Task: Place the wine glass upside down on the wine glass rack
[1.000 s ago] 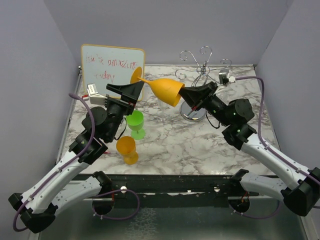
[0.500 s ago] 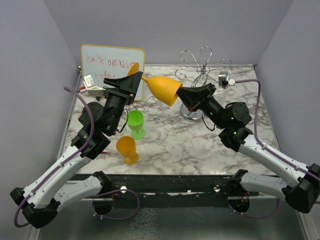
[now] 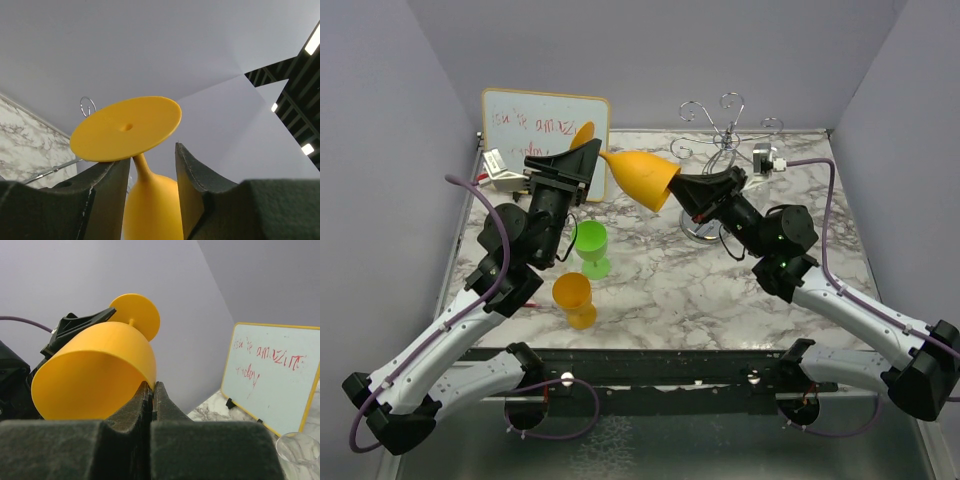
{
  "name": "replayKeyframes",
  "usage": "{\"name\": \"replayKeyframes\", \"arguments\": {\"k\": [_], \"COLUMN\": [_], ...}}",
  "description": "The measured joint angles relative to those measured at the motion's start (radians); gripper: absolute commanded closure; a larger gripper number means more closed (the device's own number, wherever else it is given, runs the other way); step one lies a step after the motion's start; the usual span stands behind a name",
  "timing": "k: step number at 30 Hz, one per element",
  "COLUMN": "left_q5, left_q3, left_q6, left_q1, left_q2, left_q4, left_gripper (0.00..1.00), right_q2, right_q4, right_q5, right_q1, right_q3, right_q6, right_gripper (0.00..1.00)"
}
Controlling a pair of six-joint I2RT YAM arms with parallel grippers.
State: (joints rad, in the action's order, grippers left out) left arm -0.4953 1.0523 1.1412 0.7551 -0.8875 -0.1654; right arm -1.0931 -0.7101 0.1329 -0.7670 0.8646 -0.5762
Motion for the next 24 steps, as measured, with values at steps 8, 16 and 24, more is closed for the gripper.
{"name": "replayKeyframes", "arguments": {"k": [8,16,24], "left_q5": [-0.044,-0.064,-0.063], "left_q3": [0.0,-0.002,0.003], "left_q6": [0.086,0.124,0.119], "left_q1": [0.0,0.0,0.0], "left_q2": [0.0,-0.002,-0.009], "left_q4": [0.015,0.018,0.01], "left_gripper": [0.71,0.89,1.0], "right_q2": [-0.002,-0.001,0.001], "right_q4": [0.002,0.008,0.012], "right_q5": [0.022,0.065,0.078], "right_q1": [-0.006,-0.006,-0.006], "right_q3": [0.0,0.0,0.0], "right_q6": [0.008,0.019,0.024], "right_gripper": [0.99,0.99,0.86]}}
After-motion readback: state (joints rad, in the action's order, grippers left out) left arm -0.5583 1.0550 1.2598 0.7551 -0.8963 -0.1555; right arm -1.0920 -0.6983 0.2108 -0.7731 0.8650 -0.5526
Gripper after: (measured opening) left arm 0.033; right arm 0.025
